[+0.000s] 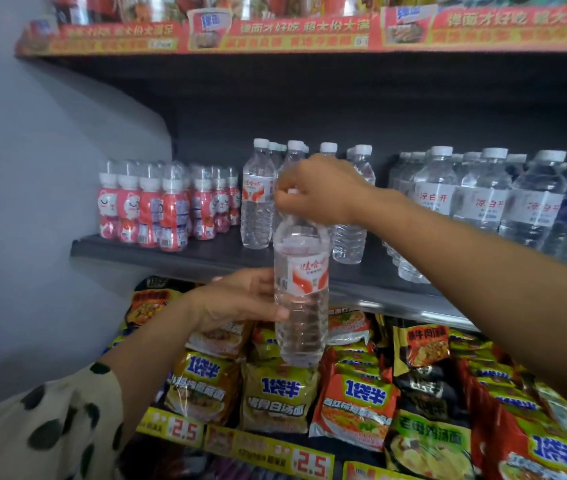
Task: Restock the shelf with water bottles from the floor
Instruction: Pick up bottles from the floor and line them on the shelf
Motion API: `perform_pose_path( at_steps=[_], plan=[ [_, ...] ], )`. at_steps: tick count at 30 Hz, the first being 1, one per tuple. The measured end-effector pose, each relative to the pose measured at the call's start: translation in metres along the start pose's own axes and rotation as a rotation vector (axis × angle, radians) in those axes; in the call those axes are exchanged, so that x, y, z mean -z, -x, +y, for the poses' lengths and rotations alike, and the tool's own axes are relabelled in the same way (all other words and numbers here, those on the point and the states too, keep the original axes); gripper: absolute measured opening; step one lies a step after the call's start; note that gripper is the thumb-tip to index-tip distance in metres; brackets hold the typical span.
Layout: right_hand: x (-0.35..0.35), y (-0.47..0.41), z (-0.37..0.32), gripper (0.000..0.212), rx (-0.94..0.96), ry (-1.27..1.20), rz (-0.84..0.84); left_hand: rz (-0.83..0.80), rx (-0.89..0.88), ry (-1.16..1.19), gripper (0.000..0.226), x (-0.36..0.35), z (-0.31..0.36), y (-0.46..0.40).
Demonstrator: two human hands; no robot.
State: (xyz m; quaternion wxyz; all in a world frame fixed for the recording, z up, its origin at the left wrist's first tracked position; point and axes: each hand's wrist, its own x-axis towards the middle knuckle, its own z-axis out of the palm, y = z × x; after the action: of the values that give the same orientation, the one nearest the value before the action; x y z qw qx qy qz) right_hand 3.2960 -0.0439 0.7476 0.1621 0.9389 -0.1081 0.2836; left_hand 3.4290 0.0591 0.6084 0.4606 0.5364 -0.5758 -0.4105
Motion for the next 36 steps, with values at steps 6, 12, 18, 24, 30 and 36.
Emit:
perform_pose_path(
  at_steps=[6,12,18,24,30,36],
  plan=[
    [-0.004,-0.025,0.003,0.035,-0.116,0.094,0.045,0.295,-0.062,-0.187,0.056,-0.003,0.002,-0.014],
    [0.007,-0.052,0.02,0.041,0.029,-0.173,0.026,0.238,-0.082,-0.229,0.04,0.028,0.025,-0.012],
    [0.018,-0.102,0.021,0.034,-0.032,-0.108,0.186,0.296,-0.066,-0.2,0.038,0.079,0.059,-0.027],
    [-0.009,-0.144,0.026,0.031,-0.074,-0.097,0.184,0.387,0.009,-0.364,0.046,0.129,0.061,-0.043],
    [-0.043,-0.17,0.034,0.031,-0.096,-0.069,0.096,0.418,0.079,-0.484,0.039,0.147,0.047,-0.062],
    [-0.051,-0.183,0.044,0.03,-0.163,-0.076,0.005,0.426,0.095,-0.526,0.059,0.157,0.039,-0.07]
  ],
)
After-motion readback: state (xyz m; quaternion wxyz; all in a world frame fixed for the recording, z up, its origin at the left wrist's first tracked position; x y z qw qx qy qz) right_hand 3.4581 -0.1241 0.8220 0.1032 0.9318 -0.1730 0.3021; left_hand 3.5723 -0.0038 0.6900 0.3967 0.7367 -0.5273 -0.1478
